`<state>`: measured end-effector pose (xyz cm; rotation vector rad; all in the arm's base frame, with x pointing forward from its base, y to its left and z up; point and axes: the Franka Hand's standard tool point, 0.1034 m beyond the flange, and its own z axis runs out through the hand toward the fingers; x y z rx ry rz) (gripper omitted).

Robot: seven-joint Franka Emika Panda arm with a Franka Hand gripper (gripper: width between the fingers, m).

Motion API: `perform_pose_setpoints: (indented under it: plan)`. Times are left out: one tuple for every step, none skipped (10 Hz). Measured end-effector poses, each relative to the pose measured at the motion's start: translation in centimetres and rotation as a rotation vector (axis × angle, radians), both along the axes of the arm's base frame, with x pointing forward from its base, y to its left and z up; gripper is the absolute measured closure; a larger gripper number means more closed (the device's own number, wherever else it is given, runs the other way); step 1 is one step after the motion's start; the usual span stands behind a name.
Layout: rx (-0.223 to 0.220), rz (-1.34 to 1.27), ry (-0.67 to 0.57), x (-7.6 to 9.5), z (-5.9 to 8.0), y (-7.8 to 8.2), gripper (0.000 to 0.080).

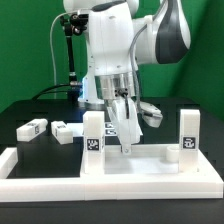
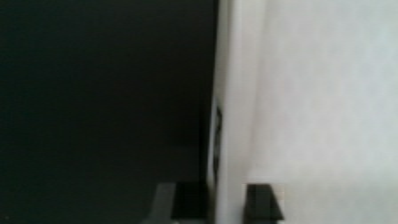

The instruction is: Assemble desk

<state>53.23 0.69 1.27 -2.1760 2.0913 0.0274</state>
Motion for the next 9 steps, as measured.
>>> perform_pose_setpoints:
  plan:
    - [-0.011, 0.051, -0.007, -0.3, 0.0, -0.5, 0.0732]
    - [-0.017, 0.14, -0.005, -1.1, 0.0, -1.9, 0.0732]
    - [-0.021, 0.218, -0.008, -1.6, 0.0, -2.9, 0.0732]
    - [-0.026, 0.343, -0.014, -1.9, 0.0, -3.8, 0.0732]
    - [-0.035, 0.472, -0.026, -2.1, -0.1, -4.9, 0.0732]
    - [-0.058, 0.665, -0.055, -2.0, 0.0, -6.1, 0.0732]
    - [-0.057, 0.676, -0.056, -2.0, 0.0, -5.9, 0.0732]
    - [-0.063, 0.736, -0.062, -1.9, 0.0, -6.0, 0.0732]
    - [-0.065, 0.788, -0.067, -1.9, 0.0, -6.1, 0.0732]
